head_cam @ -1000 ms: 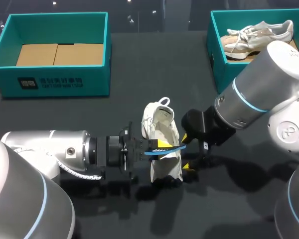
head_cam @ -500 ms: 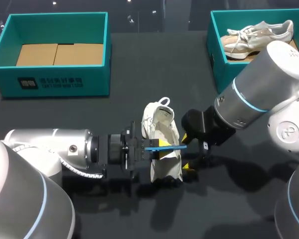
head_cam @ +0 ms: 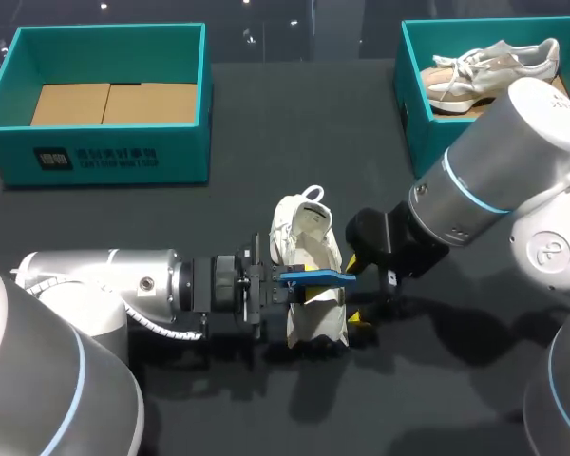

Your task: Take the shoe out of the shoebox, open the shoe tongue, remove and reinsert the insole, then place the shoe into the shoebox

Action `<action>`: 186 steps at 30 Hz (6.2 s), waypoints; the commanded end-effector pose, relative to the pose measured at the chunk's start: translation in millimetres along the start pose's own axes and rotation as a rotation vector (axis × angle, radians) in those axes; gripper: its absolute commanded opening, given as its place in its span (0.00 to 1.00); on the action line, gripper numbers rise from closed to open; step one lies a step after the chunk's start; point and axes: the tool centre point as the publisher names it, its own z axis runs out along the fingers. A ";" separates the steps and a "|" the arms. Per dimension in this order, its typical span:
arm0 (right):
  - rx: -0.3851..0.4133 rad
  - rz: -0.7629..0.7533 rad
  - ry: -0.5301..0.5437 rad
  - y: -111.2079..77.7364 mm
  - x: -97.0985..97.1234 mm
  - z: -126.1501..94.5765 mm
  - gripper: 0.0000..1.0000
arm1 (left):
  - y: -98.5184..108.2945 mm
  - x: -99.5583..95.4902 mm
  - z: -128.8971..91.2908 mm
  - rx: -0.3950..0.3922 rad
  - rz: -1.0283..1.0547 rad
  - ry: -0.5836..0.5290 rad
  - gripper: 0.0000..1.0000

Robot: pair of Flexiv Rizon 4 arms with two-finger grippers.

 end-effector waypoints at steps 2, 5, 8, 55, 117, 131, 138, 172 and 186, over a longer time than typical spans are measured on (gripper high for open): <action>0.000 0.000 -0.002 -0.3 0.9 1.3 1.00 | 9.6 -3.4 3.8 -0.006 -0.006 0.001 0.00; 0.000 0.000 -0.002 -0.3 0.9 1.3 1.00 | 13.8 -6.6 2.1 -0.016 -0.004 -0.007 0.00; 0.000 0.000 -0.002 -0.3 0.9 1.3 1.00 | 18.4 -8.3 1.0 -0.028 -0.003 -0.016 0.00; 0.000 0.000 -0.002 -0.3 0.9 1.3 1.00 | 77.1 -16.0 -2.1 -0.172 0.044 -0.036 0.16; 0.000 0.000 -0.002 -0.3 0.9 1.3 1.00 | 33.8 -15.2 -0.8 -0.192 0.162 -0.032 0.30; 0.000 0.000 -0.002 -0.3 0.9 1.3 1.00 | 65.8 -13.3 14.8 -0.214 0.191 0.000 0.00; 0.000 0.000 -0.002 -0.3 0.9 1.3 1.00 | 82.0 -22.2 14.9 -0.265 0.206 -0.012 0.00; 0.000 0.000 -0.002 -0.3 0.9 1.3 1.00 | 69.0 -9.8 12.0 -0.298 0.212 0.056 0.00; 0.000 0.000 -0.002 -0.3 0.9 1.3 1.00 | 67.5 -12.6 2.4 -0.340 0.192 0.052 0.23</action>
